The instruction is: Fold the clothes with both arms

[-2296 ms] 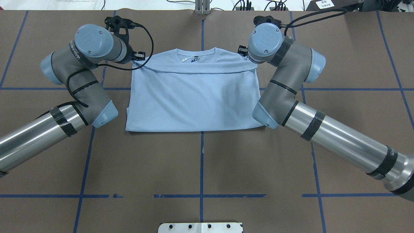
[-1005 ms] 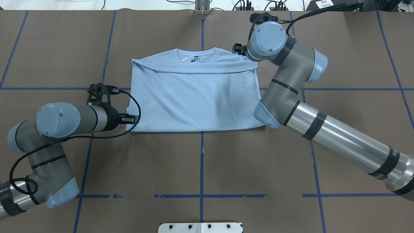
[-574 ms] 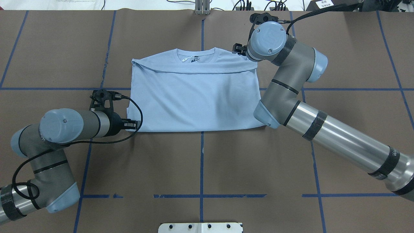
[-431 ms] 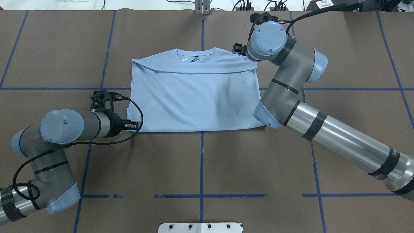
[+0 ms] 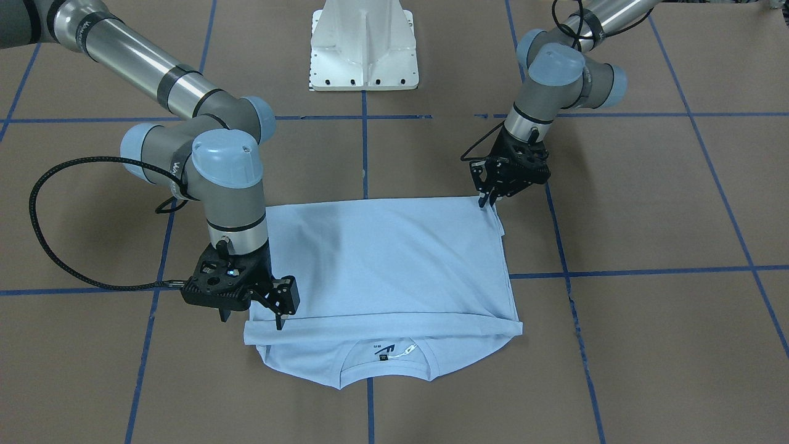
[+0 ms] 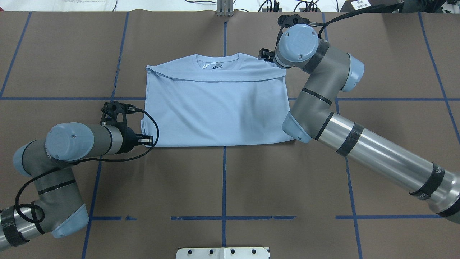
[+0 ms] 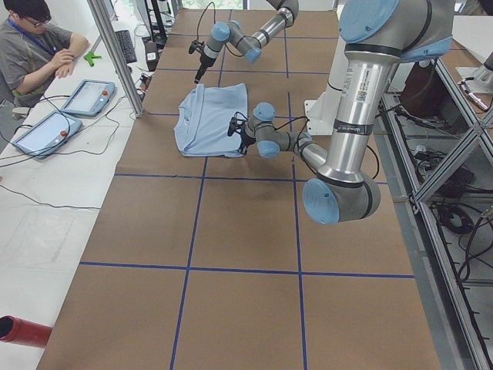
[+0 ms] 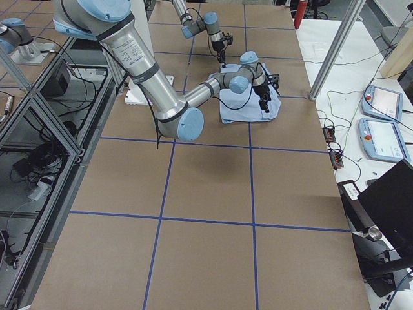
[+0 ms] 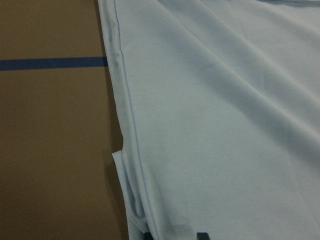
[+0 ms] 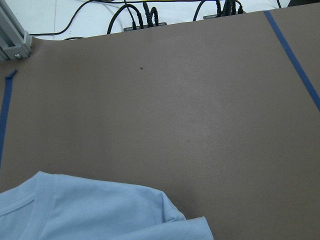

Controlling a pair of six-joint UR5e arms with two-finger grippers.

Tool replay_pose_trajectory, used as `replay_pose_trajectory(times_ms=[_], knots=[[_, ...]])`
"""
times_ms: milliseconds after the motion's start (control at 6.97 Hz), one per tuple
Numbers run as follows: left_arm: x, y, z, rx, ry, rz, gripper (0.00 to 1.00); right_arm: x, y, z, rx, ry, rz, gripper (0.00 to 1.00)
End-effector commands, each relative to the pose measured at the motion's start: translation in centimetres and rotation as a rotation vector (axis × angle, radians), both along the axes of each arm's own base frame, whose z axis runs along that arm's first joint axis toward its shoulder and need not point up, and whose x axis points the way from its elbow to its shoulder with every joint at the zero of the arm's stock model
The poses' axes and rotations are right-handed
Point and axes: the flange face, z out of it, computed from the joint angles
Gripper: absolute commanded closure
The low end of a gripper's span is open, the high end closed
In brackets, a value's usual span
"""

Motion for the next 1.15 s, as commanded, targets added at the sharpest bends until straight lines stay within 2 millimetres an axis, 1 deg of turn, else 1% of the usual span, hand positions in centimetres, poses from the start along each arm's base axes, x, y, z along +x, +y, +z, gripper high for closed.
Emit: replay_pose_trajectory(times_ms=[0,144,287,431,574,718,861,1005], knots=[[-1.1,-0.4,1.8,0.002,-0.034,-0.004,1.0,0.0,0.0,0.0,0.0,0.0,0.0,0.0],[-3.3,-2.8,2.6,0.091,-0.099,0.008,1.0,0.0,0.0,0.0,0.0,0.0,0.0,0.0],[-6.2,-6.5,4.7,0.12,-0.166,-0.025,1.0,0.0,0.0,0.0,-0.001,0.001,0.0,0.0],[-9.4,-10.6,7.3,0.156,-0.247,-0.05,1.0,0.0,0.0,0.0,0.0,0.0,0.0,0.0],[-12.0,-16.6,7.8,0.188,-0.314,-0.089,1.0,0.0,0.0,0.0,0.0,0.0,0.0,0.0],[-12.2,-22.8,8.0,0.183,-0.37,-0.111,1.0,0.0,0.0,-0.1,0.001,-0.001,0.0,0.0],[-11.2,-28.3,6.6,0.166,-0.396,-0.134,1.0,0.0,0.0,-0.2,0.001,-0.003,0.001,0.0],[-9.9,-32.7,5.8,0.156,-0.429,-0.147,1.0,0.1,0.1,-0.7,0.007,-0.012,0.001,0.0]])
